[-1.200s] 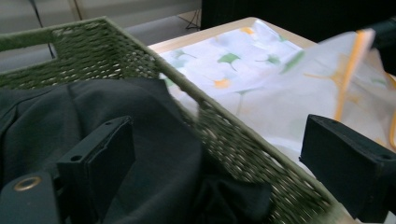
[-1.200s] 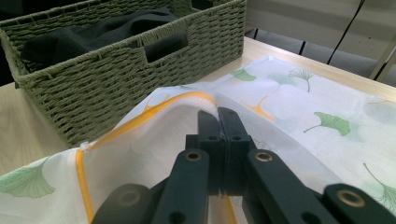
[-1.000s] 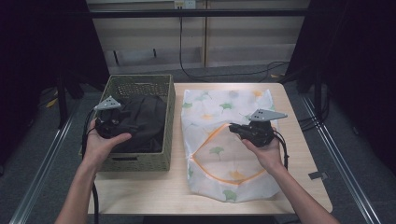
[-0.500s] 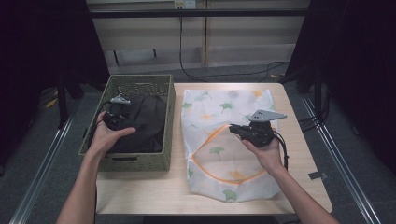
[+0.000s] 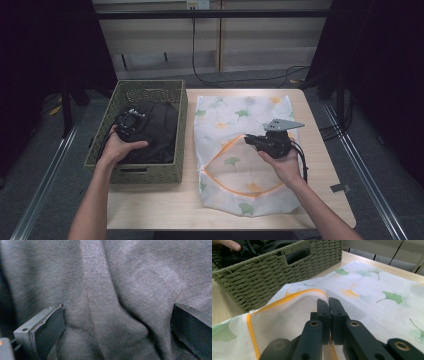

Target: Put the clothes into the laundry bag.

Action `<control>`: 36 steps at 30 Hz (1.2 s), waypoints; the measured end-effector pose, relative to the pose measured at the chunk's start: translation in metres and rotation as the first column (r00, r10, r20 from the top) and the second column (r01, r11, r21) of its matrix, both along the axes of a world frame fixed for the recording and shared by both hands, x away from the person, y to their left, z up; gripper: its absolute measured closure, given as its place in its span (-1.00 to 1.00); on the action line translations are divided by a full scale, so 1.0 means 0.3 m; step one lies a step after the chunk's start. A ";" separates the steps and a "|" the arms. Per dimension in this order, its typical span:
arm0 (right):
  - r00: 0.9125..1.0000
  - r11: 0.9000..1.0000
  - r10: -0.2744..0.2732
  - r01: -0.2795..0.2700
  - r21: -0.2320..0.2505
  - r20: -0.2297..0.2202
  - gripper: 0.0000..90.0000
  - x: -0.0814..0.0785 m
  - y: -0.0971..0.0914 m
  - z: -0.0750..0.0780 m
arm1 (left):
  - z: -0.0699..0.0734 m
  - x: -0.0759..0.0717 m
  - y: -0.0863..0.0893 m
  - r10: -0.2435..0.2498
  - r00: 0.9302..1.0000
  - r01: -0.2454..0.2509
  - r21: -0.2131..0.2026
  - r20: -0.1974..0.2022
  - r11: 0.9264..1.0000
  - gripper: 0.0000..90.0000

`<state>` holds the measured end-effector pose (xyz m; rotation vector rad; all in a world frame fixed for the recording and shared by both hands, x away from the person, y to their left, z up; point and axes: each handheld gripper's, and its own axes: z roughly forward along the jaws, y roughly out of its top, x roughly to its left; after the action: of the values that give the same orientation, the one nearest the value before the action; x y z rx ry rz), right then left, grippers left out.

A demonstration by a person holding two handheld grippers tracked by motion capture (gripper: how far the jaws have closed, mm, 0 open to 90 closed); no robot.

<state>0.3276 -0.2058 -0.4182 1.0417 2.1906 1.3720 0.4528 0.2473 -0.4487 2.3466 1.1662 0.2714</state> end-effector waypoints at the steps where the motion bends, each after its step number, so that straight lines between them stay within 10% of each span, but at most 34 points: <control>1: 1.000 1.000 -0.007 0.007 0.000 -0.014 0.95 0.004 -0.001 -0.005 | 0.005 0.008 0.001 -0.011 1.000 0.011 0.005 -0.006 1.000 -1.00; 12: 1.000 1.000 -0.008 0.008 -0.005 -0.015 0.95 0.006 0.001 -0.008 | -0.027 0.009 -0.018 -0.123 0.989 0.113 -0.122 -0.080 0.986 -1.00; 16: 1.000 1.000 -0.008 0.008 -0.009 -0.018 0.95 0.005 0.005 -0.011 | -0.063 0.009 -0.039 -0.129 0.989 0.128 -0.010 -0.076 0.992 -1.00; 22: 1.000 1.000 -0.012 0.012 -0.013 -0.020 0.95 0.003 0.005 -0.013 | -0.090 -0.001 -0.057 -0.122 0.992 0.122 0.052 -0.013 0.991 -1.00; 29: 1.000 1.000 -0.009 0.009 -0.006 -0.023 0.95 0.004 0.003 -0.012 | -0.077 0.005 -0.078 -0.099 0.992 0.107 0.114 -0.073 0.988 -0.88; 36: 1.000 1.000 -0.006 0.006 -0.006 -0.019 0.95 0.002 0.005 -0.006 | -0.050 0.025 -0.081 -0.025 0.987 0.047 0.137 -0.158 0.989 -0.30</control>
<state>0.3283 -0.2044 -0.4199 1.0620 2.2024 1.3575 0.4602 0.2231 -0.4636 2.5481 1.2112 0.1638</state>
